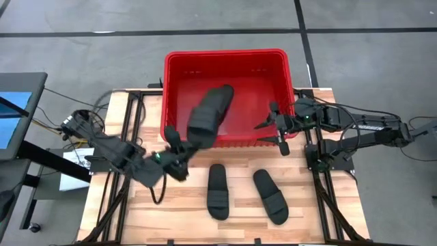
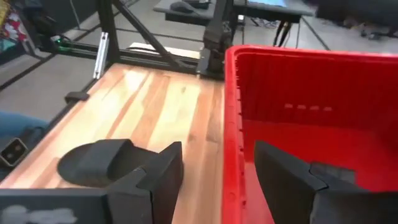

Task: Pick and place slides into bin
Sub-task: Put the black slipper into the red bin

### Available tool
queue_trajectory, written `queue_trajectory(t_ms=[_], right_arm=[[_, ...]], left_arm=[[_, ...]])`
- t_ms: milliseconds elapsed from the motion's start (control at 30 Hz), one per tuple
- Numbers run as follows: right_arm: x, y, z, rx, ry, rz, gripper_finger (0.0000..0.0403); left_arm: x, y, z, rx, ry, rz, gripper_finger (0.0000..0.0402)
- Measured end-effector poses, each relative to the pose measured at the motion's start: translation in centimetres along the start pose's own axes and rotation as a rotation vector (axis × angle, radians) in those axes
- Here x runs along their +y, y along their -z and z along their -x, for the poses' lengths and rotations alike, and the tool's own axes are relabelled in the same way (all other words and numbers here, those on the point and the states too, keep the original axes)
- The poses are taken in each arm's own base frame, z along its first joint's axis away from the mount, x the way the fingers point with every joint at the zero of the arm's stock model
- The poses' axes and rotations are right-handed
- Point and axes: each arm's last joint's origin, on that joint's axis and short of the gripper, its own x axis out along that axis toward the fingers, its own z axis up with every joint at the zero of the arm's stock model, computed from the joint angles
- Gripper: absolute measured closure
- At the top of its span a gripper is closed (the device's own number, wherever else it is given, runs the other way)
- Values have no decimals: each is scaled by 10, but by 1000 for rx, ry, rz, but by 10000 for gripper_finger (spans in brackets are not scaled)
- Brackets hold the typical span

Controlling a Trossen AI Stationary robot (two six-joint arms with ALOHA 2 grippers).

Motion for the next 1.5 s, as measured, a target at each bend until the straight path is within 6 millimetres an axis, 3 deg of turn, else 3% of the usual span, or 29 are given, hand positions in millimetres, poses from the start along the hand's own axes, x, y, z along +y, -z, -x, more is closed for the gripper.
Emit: queue_trajectory(t_ms=[167, 400, 733, 967, 1233, 1500], right_arm=[[7, 0, -4, 5, -48, -4, 218], [22, -2, -10, 4, -124, -1, 216], [31, -4, -17, 7, -166, -52, 221], [19, -3, -16, 10, -75, -210, 221], [-11, 9, -11, 94, 276, -312, 221], [-27, 20, -5, 164, 363, -357, 221]], left_arm=[[29, 29, -7, 86, -2, 40, 372], [64, 72, -37, 204, 30, 106, 372], [95, 123, -78, 275, 117, 139, 372], [100, 152, -99, 282, 127, 126, 372], [96, 182, -112, 296, 199, 91, 372], [99, 191, -114, 284, 227, 106, 372]])
